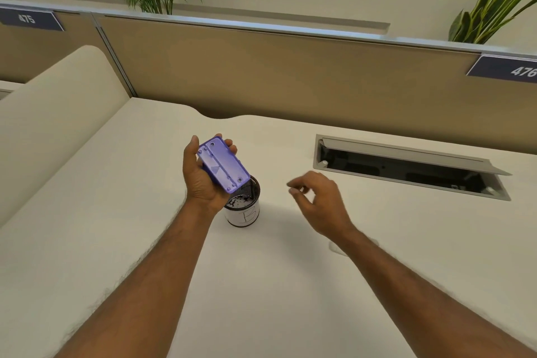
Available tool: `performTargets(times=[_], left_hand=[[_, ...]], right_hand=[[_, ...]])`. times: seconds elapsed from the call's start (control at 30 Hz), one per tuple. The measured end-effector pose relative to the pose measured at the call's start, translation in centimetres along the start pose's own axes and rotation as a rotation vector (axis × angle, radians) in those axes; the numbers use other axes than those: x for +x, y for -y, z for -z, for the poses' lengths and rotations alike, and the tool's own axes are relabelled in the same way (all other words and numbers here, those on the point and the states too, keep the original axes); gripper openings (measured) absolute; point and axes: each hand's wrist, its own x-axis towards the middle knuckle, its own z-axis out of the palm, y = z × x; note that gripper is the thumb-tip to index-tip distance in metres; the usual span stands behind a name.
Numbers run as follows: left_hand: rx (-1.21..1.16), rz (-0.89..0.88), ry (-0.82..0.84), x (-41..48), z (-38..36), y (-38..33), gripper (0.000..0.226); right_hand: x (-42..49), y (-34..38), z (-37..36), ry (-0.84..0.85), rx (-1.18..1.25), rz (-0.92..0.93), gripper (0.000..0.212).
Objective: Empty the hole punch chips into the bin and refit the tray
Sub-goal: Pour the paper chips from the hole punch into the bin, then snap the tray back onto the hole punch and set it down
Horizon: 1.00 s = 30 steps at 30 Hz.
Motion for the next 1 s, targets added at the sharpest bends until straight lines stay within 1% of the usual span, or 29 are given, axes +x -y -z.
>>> performTargets(times=[0.1, 0.2, 0.27, 0.37, 0.43, 0.47, 0.63, 0.77, 0.83, 0.93, 1.0], left_hand=[[-0.084, 0.03, 0.0, -1.1, -0.5, 0.7, 0.046], [-0.138, 0.054, 0.013, -2.6, -0.9, 1.6, 0.046], [-0.145, 0.076, 0.025, -3.6, -1.3, 2.3, 0.046], [-0.153, 0.103, 0.041, -5.1, -1.9, 3.4, 0.046], [-0.15, 0.106, 0.051, -6.3, -2.2, 4.1, 0.047], [-0.14, 0.106, 0.053, -6.9, -2.5, 4.6, 0.047], [-0.116, 0.122, 0.001, -9.1, -2.9, 7.1, 0.047], [-0.12, 0.148, -0.024, -10.5, -2.4, 8.9, 0.045], [-0.125, 0.176, -0.04, -11.2, -1.9, 9.9, 0.045], [-0.138, 0.221, -0.074, -12.3, -1.1, 11.5, 0.047], [-0.144, 0.259, -0.097, -13.1, -0.6, 12.5, 0.051]], right_hand=[[-2.6, -2.6, 1.3, 0.035, -0.068, -0.083, 0.009], [-5.1, -5.4, 2.6, 0.118, -0.17, -0.165, 0.011], [-6.7, -7.0, 3.6, 0.184, -0.24, -0.216, 0.025], [-8.7, -8.7, 4.8, 0.32, -0.369, -0.273, 0.056], [-9.8, -9.5, 5.3, 0.364, -0.418, -0.275, 0.066], [-10.5, -9.7, 5.6, 0.361, -0.432, -0.263, 0.064], [-12.6, -9.9, 6.0, 0.293, -0.466, -0.218, 0.045], [-13.4, -8.9, 6.4, 0.256, -0.492, -0.233, 0.043], [-13.7, -7.8, 6.6, 0.179, -0.41, -0.282, 0.041], [-13.5, -4.9, 6.9, 0.01, -0.151, -0.369, 0.034], [-13.5, -2.6, 6.9, -0.055, -0.028, -0.363, 0.03]])
